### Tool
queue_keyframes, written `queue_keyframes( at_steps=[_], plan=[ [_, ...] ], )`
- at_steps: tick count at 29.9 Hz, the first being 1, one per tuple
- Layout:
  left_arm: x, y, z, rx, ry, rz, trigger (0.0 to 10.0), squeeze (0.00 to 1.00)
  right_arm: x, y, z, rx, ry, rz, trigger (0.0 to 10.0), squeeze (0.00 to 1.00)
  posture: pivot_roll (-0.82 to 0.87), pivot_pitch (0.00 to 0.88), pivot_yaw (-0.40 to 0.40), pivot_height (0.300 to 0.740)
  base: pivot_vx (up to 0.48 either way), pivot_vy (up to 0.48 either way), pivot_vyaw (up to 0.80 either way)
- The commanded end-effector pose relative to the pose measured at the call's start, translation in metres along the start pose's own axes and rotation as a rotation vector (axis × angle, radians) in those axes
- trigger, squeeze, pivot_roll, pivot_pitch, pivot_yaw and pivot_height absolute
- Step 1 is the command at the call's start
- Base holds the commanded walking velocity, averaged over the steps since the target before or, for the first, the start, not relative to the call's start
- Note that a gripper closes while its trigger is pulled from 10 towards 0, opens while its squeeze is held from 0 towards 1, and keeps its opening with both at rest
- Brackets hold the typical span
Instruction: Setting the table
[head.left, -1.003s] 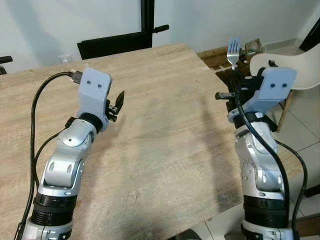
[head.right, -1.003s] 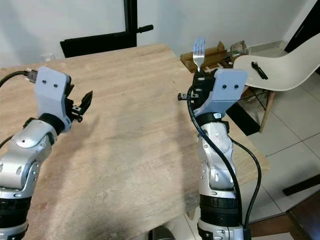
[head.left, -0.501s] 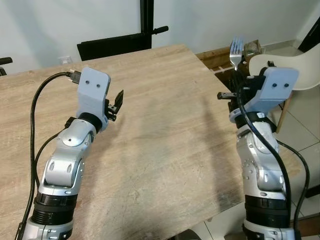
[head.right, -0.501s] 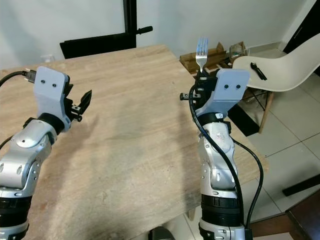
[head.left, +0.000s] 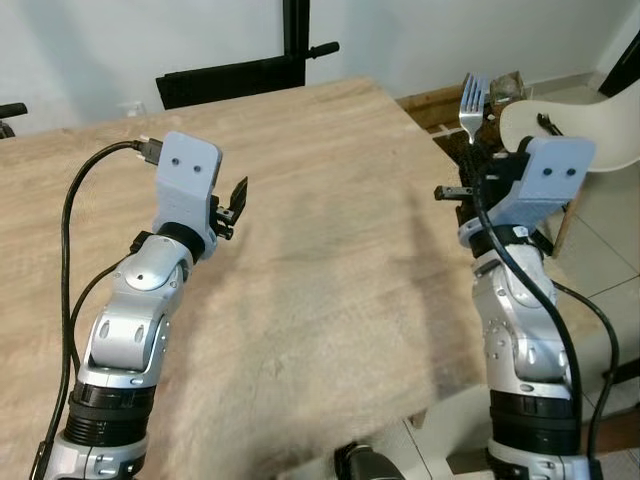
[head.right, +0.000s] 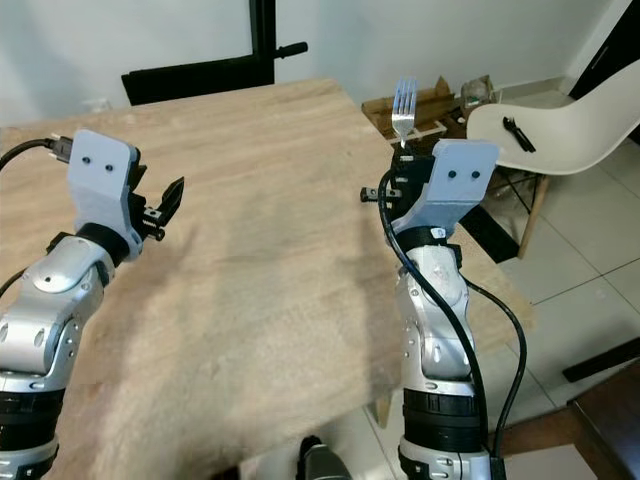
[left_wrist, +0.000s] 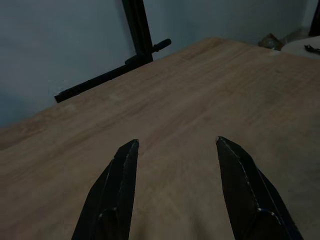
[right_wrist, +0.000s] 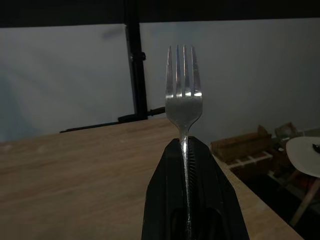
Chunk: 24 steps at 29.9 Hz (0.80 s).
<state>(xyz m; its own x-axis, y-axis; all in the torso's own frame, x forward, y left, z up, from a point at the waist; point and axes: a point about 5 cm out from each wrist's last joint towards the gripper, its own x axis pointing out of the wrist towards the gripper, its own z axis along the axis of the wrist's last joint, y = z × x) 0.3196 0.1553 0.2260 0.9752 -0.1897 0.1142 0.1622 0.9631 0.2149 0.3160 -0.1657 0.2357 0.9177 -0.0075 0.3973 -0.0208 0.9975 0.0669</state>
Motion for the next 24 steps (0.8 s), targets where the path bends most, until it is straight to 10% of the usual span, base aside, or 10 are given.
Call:
queue_keyframes(
  at_steps=[1, 24],
  plan=[
    [0.0002, 0.0008, -0.0026, 0.001, 0.008, 0.007, 10.0, 0.00, -0.0028, -0.0035, -0.0050, 0.006, 0.024, -0.014, 10.0, 0.00, -0.11, 0.041, 0.040, 0.740, -0.401, 0.000, 0.00],
    [0.0008, 0.0014, -0.0023, 0.003, 0.008, 0.005, 10.0, 0.00, -0.0037, -0.0046, -0.0055, 0.006, 0.028, -0.016, 10.0, 0.00, -0.11, 0.050, 0.044, 0.740, -0.405, 0.000, 0.00]
  ],
)
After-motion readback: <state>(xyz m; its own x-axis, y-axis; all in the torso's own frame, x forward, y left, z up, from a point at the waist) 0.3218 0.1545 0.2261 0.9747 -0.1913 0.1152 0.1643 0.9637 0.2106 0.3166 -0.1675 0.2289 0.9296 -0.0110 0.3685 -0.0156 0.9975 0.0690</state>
